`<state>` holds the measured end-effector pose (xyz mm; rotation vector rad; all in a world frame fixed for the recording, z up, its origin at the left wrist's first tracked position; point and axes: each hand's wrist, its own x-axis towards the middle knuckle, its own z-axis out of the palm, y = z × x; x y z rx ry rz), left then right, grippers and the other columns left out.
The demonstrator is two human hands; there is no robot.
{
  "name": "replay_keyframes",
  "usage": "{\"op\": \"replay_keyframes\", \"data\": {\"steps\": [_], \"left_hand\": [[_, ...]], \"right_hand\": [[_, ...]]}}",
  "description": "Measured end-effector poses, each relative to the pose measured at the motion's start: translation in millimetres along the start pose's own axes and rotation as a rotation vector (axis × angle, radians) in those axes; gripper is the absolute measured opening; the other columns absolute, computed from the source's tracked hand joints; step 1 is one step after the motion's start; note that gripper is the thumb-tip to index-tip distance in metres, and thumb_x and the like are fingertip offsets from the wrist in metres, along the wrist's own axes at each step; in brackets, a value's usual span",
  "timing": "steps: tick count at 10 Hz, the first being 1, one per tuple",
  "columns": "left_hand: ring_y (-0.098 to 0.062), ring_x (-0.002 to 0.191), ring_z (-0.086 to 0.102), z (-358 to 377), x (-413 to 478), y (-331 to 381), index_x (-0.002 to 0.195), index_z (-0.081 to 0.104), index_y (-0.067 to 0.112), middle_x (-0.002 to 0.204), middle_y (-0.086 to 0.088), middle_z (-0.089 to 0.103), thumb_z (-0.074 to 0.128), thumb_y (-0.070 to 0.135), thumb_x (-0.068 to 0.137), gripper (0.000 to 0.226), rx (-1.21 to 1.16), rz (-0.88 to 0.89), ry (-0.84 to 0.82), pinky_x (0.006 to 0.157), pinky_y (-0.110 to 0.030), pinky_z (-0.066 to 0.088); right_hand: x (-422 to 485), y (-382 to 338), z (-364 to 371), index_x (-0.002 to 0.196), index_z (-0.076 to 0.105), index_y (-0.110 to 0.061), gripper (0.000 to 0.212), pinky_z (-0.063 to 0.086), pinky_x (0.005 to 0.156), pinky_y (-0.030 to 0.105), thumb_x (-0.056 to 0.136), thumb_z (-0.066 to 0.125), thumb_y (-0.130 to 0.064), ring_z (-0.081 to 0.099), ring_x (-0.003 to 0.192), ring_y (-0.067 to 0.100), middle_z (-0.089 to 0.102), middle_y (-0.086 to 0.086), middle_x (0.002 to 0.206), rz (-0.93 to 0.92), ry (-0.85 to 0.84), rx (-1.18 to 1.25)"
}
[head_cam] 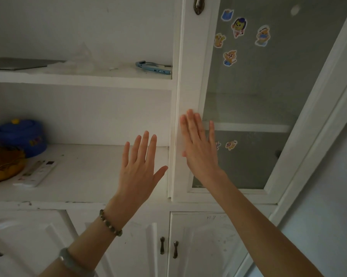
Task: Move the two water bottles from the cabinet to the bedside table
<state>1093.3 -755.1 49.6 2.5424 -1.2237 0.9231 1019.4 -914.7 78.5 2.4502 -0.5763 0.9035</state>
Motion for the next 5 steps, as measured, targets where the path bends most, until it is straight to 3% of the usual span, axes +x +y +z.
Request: {"op": "replay_keyframes", "data": {"steps": [1, 3, 4, 5], "left_hand": [[-0.036, 0.135, 0.027, -11.0, -10.6, 3.8, 0.143, 0.022, 0.005, 0.149, -0.020, 0.026, 0.026, 0.058, 0.088, 0.077, 0.013, -0.011, 0.005, 0.110, -0.052, 0.019], [-0.037, 0.135, 0.028, -42.1, -26.4, 14.3, 0.143, 0.022, 0.005, 0.148, -0.021, 0.027, 0.033, 0.056, 0.086, 0.077, 0.030, -0.011, 0.016, 0.110, -0.053, 0.018], [-0.038, 0.135, 0.027, -62.2, -36.7, 22.2, 0.143, 0.022, 0.005, 0.148, -0.020, 0.027, 0.031, 0.057, 0.086, 0.077, 0.035, -0.004, 0.032, 0.109, -0.053, 0.017], [-0.038, 0.135, 0.027, -77.3, -48.2, 29.6, 0.143, 0.022, 0.005, 0.148, -0.020, 0.027, 0.033, 0.057, 0.085, 0.078, 0.014, -0.024, 0.057, 0.109, -0.053, 0.016]], "right_hand": [[-1.1, -2.2, -8.9, 0.147, 0.005, -0.006, 0.110, 0.003, 0.112, 0.053, 0.069, 0.080, -0.026, -0.006, 0.141, 0.029, 0.005, 0.015, 0.156, 0.001, -0.064, 0.016], [-2.2, 9.8, -50.9, 0.145, -0.010, -0.008, 0.101, -0.009, 0.110, 0.049, 0.082, 0.067, -0.026, -0.020, 0.140, 0.026, -0.018, 0.012, 0.155, -0.065, -0.311, 0.225], [-9.3, 22.0, -93.6, 0.146, -0.007, -0.010, 0.090, -0.002, 0.114, 0.046, 0.088, 0.060, -0.028, -0.011, 0.142, 0.025, -0.014, 0.010, 0.156, -0.061, -0.406, 0.397], [-31.6, 26.9, -132.7, 0.147, -0.002, -0.015, 0.086, 0.009, 0.115, 0.044, 0.089, 0.060, -0.028, -0.001, 0.143, 0.025, -0.006, 0.009, 0.157, -0.048, -0.373, 0.489]]}}
